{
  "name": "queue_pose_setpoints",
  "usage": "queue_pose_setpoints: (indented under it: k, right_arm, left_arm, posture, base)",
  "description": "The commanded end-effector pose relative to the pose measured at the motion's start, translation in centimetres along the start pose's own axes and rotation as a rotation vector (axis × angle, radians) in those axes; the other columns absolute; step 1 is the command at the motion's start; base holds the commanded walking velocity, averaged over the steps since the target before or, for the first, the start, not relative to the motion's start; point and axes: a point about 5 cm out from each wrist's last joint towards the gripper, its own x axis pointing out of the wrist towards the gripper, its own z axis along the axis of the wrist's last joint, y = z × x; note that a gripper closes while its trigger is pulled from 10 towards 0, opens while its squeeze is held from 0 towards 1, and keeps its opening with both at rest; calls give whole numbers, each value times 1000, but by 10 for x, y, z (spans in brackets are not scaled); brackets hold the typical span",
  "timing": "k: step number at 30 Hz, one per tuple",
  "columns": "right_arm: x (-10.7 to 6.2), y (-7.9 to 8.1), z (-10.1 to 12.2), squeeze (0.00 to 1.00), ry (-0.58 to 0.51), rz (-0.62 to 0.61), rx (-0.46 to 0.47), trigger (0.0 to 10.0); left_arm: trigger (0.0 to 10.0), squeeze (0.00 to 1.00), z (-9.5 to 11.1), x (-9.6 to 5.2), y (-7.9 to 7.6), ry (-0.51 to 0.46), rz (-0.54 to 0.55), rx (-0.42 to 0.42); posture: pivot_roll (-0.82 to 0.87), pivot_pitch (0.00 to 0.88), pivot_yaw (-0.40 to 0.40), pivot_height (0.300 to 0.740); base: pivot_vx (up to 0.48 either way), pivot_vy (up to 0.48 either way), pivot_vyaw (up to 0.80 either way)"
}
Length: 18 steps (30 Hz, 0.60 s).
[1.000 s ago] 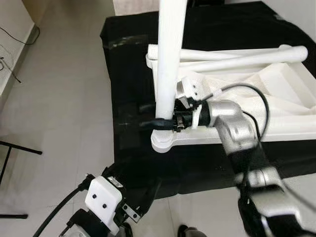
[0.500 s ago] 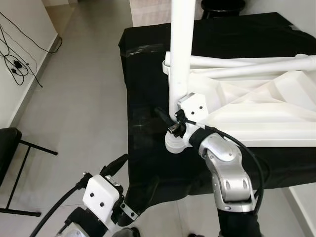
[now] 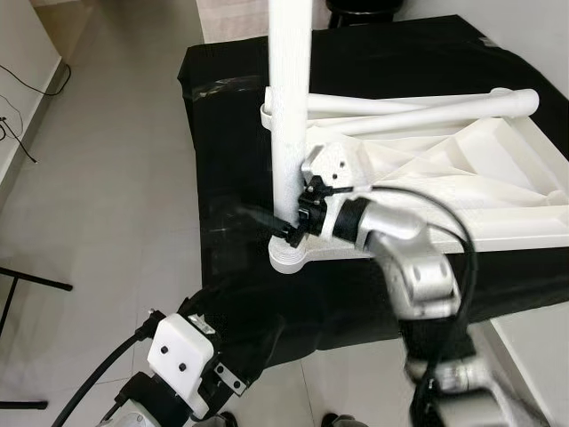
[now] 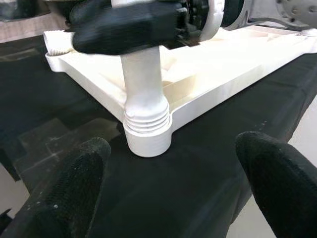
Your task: Building children table
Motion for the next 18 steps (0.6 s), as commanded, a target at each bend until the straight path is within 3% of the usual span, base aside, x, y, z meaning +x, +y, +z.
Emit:
queue_pose_setpoints:
  k: [1,7,13,14,18]
  right_arm:
    - [3,3,-6,0,11,114,5,10000]
    - [4,-18,-1,0,18,230,32,10000]
    - [4,-23,1,0,4,255,23,10000]
    - [3,-24,0,0,0,281,38,0]
    - [-2,-25,-10,0,17,343,91,0]
  left_arm:
    - [10000,0,-3,-2,-3,16,-4,-11]
    - [10000,0,-1,-4,-7,18,-4,-15]
    - [10000,0,-1,-4,-8,18,-4,-16]
    - [10000,0,0,-4,-8,19,-5,-17]
    - [10000,0,0,-5,-10,20,-8,-18]
  posture:
    - [113,213,-26,740]
    - [132,226,-27,740]
    - [132,226,-27,740]
    - [137,233,-25,740]
    - [144,238,-30,740]
  base:
    - [0,0,0]
    - [0,0,0]
    - [0,0,0]
    - [0,0,0]
    - [0,0,0]
